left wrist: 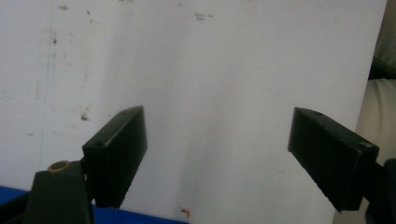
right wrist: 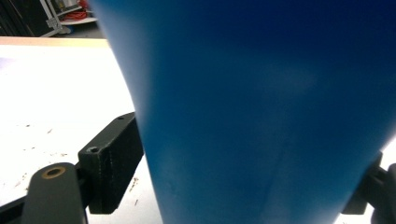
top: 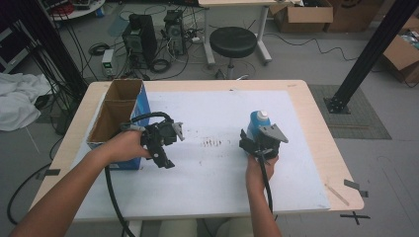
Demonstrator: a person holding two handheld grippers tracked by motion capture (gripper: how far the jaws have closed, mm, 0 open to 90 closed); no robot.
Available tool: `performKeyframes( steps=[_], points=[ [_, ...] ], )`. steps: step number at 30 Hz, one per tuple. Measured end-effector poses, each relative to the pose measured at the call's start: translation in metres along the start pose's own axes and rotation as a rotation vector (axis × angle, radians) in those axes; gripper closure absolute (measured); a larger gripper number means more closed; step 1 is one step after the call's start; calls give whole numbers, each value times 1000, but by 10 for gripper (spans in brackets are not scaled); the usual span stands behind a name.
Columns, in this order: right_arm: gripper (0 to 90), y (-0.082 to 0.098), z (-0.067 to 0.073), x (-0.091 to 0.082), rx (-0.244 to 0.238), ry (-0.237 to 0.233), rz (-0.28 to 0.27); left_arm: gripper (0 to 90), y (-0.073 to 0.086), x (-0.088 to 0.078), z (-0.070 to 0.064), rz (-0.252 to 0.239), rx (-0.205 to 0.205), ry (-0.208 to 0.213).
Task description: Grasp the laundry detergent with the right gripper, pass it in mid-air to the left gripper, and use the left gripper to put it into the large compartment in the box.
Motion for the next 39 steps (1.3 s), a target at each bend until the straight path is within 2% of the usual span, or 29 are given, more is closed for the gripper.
performKeyframes(
  steps=[39],
  points=[
    [292,2,-1,1,10,11,3,207,0,0,-1,0,5,5]
  ],
)
Point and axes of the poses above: each handheld gripper's, and its own axes: x roughly forward along the jaws, y roughly out of its underside, z roughly to its left, the point moved 7 cm from there along x, roughly forward along the jaws, and after that the axes turned 8 degrees about -z, right-handed, at the moved point
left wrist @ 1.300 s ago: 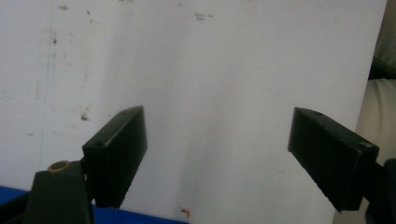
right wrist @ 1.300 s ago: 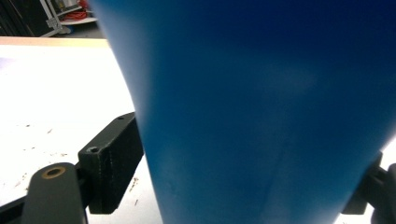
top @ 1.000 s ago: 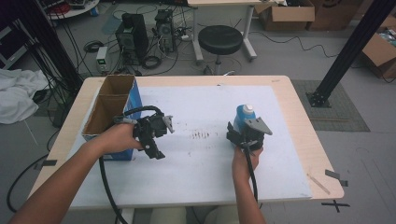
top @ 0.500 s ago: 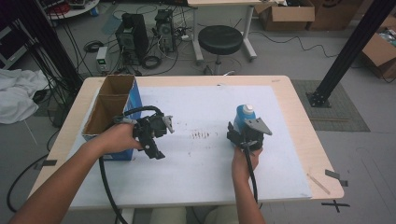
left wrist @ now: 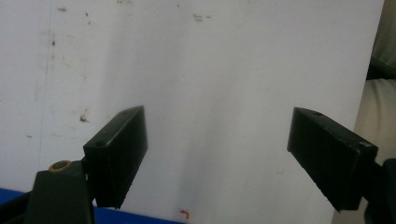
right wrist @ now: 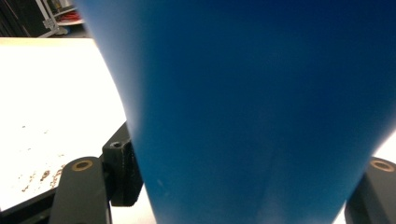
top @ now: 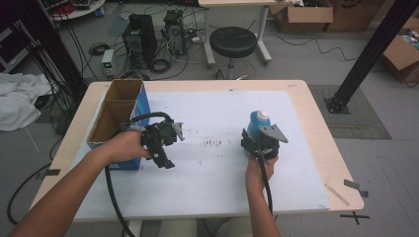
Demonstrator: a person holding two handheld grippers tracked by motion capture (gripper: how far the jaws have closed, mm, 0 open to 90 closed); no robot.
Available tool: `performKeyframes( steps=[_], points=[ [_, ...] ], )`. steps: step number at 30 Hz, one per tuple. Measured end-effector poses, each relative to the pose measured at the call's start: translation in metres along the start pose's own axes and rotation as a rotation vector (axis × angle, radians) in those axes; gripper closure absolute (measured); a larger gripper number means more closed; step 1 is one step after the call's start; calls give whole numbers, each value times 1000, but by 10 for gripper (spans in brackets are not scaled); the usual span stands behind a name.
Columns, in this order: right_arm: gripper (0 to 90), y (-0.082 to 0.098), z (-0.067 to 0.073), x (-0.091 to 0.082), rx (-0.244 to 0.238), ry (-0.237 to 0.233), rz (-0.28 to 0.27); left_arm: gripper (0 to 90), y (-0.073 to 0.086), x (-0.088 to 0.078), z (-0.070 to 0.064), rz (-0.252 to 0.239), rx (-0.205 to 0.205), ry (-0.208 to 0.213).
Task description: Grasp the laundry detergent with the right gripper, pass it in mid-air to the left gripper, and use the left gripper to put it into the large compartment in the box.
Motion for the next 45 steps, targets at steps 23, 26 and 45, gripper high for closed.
performKeyframes(
  steps=[23,26,45],
  points=[
    [432,0,-2,0,-23,3,-3,207,0,1,0,-1,2,4],
    [439,-1,-2,0,-38,4,-1,207,-1,1,0,-4,2,5],
    [445,-25,-6,-38,-89,-363,51,208,-15,-14,-3,-74,-22,-14]
  ],
)
Point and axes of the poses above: each handheld gripper's, and its own axes: x roughly forward along the jaws, y roughly out of its underside, z roughly to its left, the point moved 7 cm from there along x, roughly forward along the jaws, and after that the axes turned 8 degrees about -z, right-handed, at the moved point
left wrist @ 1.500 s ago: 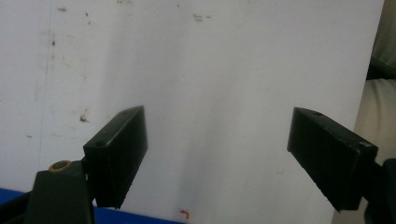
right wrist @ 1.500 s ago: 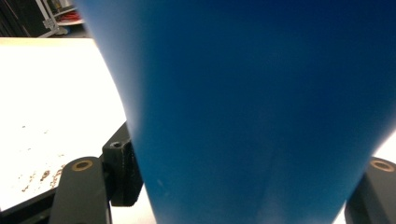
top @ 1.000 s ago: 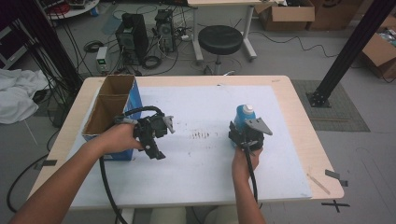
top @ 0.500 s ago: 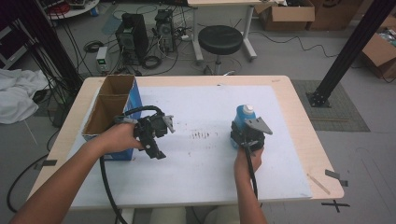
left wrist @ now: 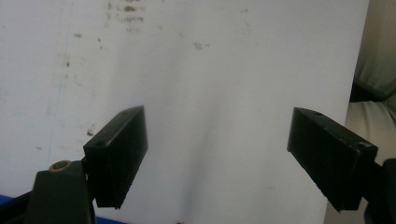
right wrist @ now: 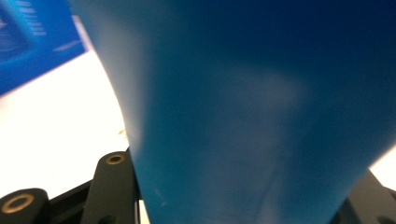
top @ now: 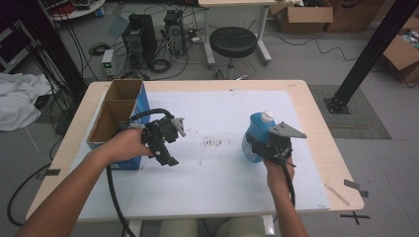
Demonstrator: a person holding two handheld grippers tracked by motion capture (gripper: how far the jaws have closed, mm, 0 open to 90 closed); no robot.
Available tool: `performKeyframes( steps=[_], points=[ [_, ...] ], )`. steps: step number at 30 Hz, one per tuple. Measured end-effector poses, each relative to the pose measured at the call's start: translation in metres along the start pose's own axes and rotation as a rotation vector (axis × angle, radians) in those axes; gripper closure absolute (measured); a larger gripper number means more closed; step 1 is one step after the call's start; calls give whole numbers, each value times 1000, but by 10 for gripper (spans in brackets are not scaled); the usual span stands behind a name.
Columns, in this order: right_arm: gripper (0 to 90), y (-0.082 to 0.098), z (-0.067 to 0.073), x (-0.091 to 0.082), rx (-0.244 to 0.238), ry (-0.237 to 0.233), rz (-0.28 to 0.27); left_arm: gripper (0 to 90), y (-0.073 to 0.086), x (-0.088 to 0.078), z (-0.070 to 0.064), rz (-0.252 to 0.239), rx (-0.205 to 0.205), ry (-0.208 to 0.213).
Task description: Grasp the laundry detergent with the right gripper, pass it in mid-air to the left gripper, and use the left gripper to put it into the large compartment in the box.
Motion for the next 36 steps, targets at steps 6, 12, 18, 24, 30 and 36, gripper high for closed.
performKeyframes(
  steps=[6,12,18,24,30,36],
  points=[
    [444,-14,2,-19,-11,-210,-11,208,-16,-9,-7,-18,11,-17],
    [444,-27,11,-32,-125,-425,34,209,-35,-14,-11,-44,17,-34],
    [444,-39,18,-39,-242,-610,36,209,-45,-15,-14,-39,0,-48],
    [445,-44,26,-44,-333,-786,49,209,-55,-19,-20,-45,3,-36],
    [445,-39,32,-47,-353,-879,46,210,-62,-18,-28,-56,36,-24],
    [446,-37,42,-45,-374,-932,51,213,-70,-28,-38,-67,63,-14]
  ],
)
Point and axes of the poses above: each handheld gripper's, and its own axes: x roughly forward along the jaws, y roughly out of its underside, z roughly to its left, the point moved 7 cm from there along x, roughly forward along the jaws, and after that the axes turned 8 degrees about -z, right-handed, at the moved point
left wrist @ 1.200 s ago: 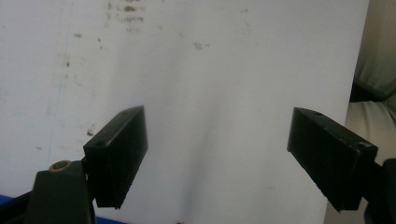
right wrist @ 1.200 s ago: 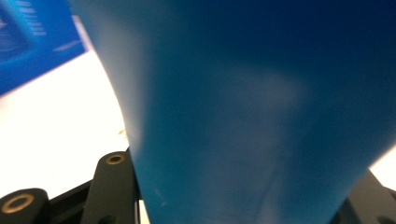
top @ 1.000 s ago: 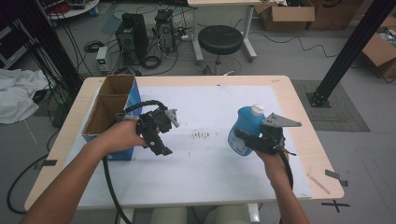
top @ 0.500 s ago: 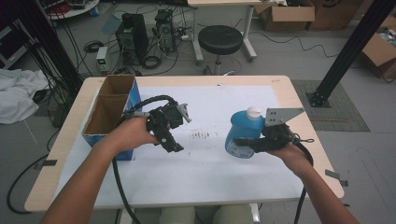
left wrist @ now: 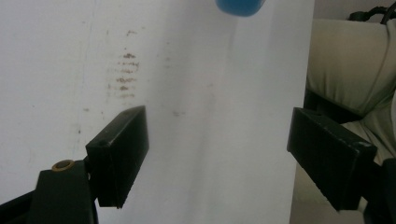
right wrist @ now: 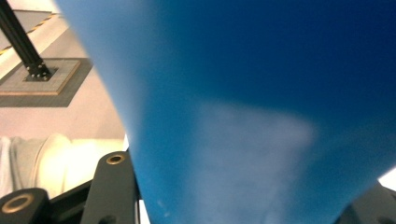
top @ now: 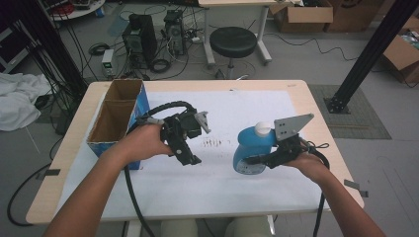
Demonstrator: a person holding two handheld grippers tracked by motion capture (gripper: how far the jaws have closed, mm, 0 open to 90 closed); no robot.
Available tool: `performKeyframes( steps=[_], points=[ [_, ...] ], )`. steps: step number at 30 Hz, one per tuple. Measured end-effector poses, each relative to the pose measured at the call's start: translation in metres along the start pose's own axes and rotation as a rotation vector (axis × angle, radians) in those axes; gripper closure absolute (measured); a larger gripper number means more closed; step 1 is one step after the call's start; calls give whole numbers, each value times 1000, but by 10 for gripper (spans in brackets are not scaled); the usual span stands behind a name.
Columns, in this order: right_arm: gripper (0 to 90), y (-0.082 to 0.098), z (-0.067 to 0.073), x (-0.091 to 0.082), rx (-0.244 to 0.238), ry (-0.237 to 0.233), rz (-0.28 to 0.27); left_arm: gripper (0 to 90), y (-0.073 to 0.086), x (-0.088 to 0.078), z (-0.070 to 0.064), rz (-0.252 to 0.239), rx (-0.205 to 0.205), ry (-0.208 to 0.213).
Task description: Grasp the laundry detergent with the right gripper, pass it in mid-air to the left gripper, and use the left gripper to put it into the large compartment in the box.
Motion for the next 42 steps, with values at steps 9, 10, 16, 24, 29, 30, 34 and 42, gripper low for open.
performKeyframes(
  steps=[9,10,16,24,29,30,34,42],
  points=[
    [447,4,-2,7,-17,-63,44,211,-15,-8,4,-3,11,35],
    [447,5,-1,7,-18,-63,48,210,-17,-7,3,2,14,49],
    [447,10,4,12,-38,-68,81,207,-24,-7,-4,48,37,70],
    [448,17,10,33,-45,-100,127,207,-33,-11,-8,76,65,65],
    [449,17,7,43,-48,-97,124,200,-40,-12,-9,87,72,69],
    [449,17,6,44,-50,-97,123,197,-41,-12,-9,87,74,68],
    [449,15,5,49,-53,-98,114,197,-47,-12,-10,85,78,67],
    [449,11,3,63,-52,-112,115,197,-54,-10,-11,92,97,66]
  ],
)
Point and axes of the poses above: each handheld gripper's, and its own axes: x roughly forward along the jaws, y roughly out of its underside, z roughly to its left, the point moved 7 cm from there along x, roughly forward along the jaws, and after that the axes turned 8 degrees about -z, right-handed, at the moved point
